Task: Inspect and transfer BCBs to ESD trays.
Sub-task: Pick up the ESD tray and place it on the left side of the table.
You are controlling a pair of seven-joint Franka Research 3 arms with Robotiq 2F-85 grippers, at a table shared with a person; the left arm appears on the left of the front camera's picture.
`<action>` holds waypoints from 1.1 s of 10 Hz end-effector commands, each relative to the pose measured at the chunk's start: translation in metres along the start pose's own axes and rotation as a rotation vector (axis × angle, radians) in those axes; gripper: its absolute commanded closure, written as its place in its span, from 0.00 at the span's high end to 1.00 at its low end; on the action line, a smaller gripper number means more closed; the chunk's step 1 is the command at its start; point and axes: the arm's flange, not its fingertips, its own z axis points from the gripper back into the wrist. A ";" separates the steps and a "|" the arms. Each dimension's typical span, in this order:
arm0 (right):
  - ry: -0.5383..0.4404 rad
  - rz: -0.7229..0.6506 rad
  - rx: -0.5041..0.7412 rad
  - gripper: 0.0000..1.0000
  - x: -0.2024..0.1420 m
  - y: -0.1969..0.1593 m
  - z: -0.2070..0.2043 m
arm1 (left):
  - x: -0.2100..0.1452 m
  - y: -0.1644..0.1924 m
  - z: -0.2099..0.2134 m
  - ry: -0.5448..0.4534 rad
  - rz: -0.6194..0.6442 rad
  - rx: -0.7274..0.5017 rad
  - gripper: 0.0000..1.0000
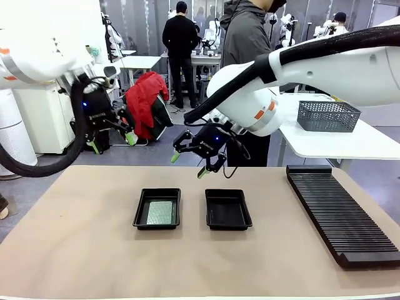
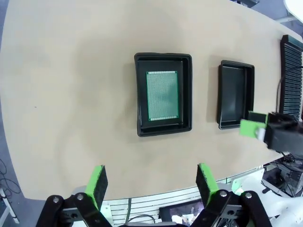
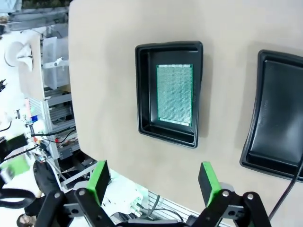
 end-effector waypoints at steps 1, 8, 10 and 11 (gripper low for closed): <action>0.029 0.005 0.061 1.00 -0.011 -0.023 0.010 | 0.014 -0.007 -0.023 0.013 0.024 0.050 1.00; 0.011 -0.026 0.129 1.00 -0.016 -0.059 0.029 | 0.044 -0.035 -0.106 0.082 -0.018 0.145 1.00; 0.006 -0.041 0.139 1.00 -0.015 -0.066 0.029 | 0.049 -0.038 -0.131 0.090 -0.011 0.146 1.00; 0.001 -0.044 0.098 1.00 -0.010 -0.051 0.027 | 0.051 -0.037 -0.141 0.089 -0.007 0.152 1.00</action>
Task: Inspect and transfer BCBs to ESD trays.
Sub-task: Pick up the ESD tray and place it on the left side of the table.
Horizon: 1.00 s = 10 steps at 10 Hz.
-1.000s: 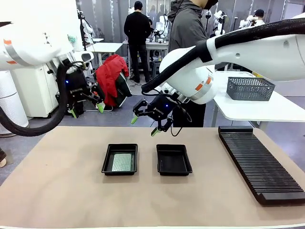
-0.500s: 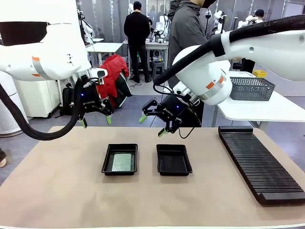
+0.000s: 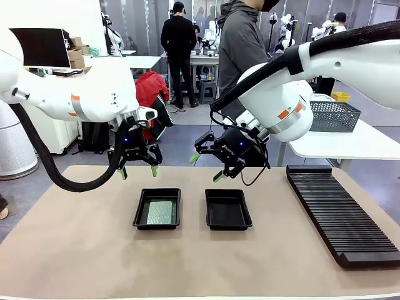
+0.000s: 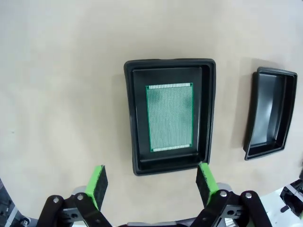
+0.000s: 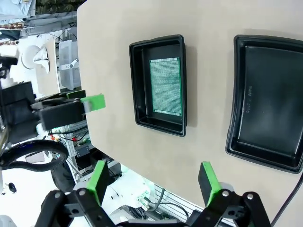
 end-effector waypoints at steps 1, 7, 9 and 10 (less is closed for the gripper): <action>0.000 0.007 -0.005 1.00 0.000 0.004 0.000 | 0.009 -0.003 -0.017 -0.029 0.023 0.052 1.00; 0.000 0.007 -0.005 1.00 0.000 0.004 0.000 | 0.015 0.011 -0.072 -0.023 0.024 0.130 1.00; 0.000 0.007 -0.005 1.00 0.000 0.004 0.000 | 0.016 0.011 -0.087 -0.008 0.018 0.147 1.00; 0.000 0.007 -0.005 1.00 0.000 0.004 0.000 | 0.016 0.013 -0.096 0.011 0.010 0.152 1.00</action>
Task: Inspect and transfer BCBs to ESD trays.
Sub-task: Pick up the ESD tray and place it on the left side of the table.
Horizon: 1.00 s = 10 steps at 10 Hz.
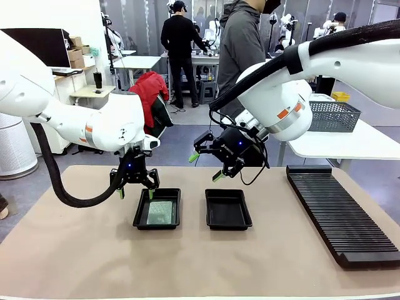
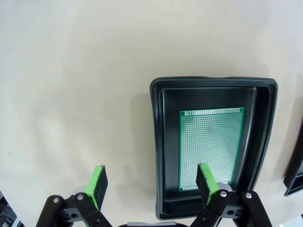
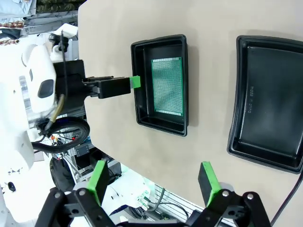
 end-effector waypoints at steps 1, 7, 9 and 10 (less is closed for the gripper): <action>0.000 0.001 -0.005 1.00 0.000 0.001 0.000 | 0.000 -0.002 -0.014 -0.021 0.014 0.027 1.00; 0.000 0.001 -0.005 1.00 0.000 0.001 0.000 | 0.002 -0.003 -0.041 -0.021 0.015 0.007 1.00; 0.000 0.001 -0.005 1.00 0.000 0.001 0.000 | 0.002 -0.003 -0.040 -0.029 0.014 -0.001 1.00; 0.000 0.001 -0.005 1.00 0.000 0.001 0.000 | 0.005 -0.003 -0.037 0.007 -0.004 -0.007 1.00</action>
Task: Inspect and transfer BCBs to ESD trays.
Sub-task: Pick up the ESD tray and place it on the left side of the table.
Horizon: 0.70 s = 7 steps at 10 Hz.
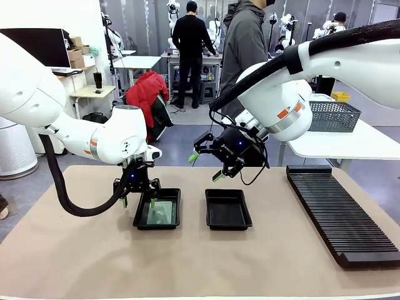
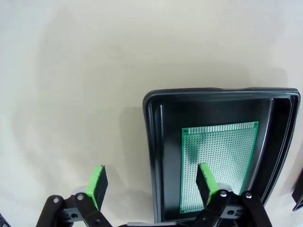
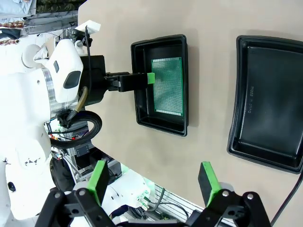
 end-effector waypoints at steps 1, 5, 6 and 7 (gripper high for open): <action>0.000 0.001 -0.005 1.00 0.000 0.001 0.000 | 0.000 0.000 0.000 0.002 0.001 0.002 1.00; 0.000 0.001 -0.005 1.00 0.000 0.001 0.000 | 0.000 0.000 0.000 0.000 0.000 0.000 1.00; 0.000 0.001 -0.005 1.00 0.000 0.001 0.000 | 0.000 0.003 -0.001 0.003 0.016 -0.026 1.00; 0.000 0.001 -0.005 1.00 0.000 0.001 0.000 | 0.000 0.004 -0.003 -0.002 0.003 -0.036 1.00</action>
